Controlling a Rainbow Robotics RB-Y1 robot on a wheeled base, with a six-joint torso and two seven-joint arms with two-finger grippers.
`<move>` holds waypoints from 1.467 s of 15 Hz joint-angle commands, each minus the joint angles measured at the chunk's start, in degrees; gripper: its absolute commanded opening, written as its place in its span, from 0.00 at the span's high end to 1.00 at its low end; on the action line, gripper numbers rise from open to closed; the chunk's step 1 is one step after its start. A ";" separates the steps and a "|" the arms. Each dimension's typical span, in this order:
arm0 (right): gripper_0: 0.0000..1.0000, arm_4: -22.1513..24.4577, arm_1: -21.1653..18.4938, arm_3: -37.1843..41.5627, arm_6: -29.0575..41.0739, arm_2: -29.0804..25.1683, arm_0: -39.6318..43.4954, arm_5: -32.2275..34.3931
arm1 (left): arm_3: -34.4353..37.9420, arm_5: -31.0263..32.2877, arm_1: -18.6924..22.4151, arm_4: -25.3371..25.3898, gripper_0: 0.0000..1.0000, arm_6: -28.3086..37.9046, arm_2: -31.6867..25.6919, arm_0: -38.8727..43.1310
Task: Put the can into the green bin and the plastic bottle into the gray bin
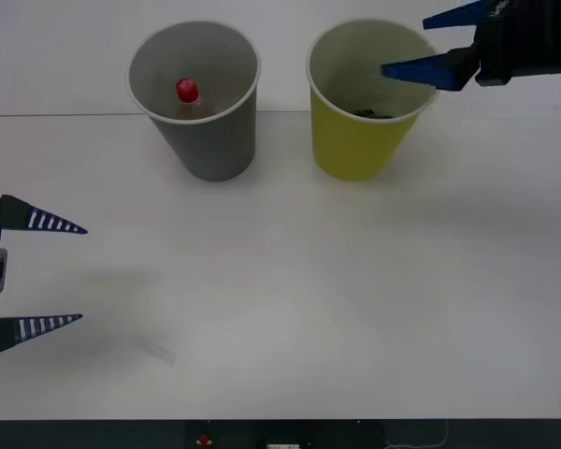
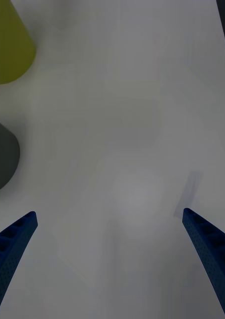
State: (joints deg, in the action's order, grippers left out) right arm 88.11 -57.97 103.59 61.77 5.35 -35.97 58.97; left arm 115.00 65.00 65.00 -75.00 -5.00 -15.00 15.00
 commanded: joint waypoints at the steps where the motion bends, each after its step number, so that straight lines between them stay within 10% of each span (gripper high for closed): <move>1: 0.00 -0.40 -0.74 6.27 -4.28 -4.47 7.76 0.01 | 0.00 0.00 0.00 0.00 0.00 0.00 0.00 0.00; 11: 0.00 -9.63 -3.47 15.33 -30.12 -16.25 33.25 0.62 | 0.00 0.00 0.00 0.00 0.00 0.00 0.00 0.00; 22: 0.00 -10.16 -2.94 17.96 -39.97 -21.96 46.52 5.72 | 0.00 0.00 0.00 0.00 0.00 0.00 0.00 0.00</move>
State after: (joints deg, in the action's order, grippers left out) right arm 77.97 -61.01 121.63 22.00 -16.58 10.18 64.55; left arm 115.00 65.00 65.00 -75.00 -5.00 -15.00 15.00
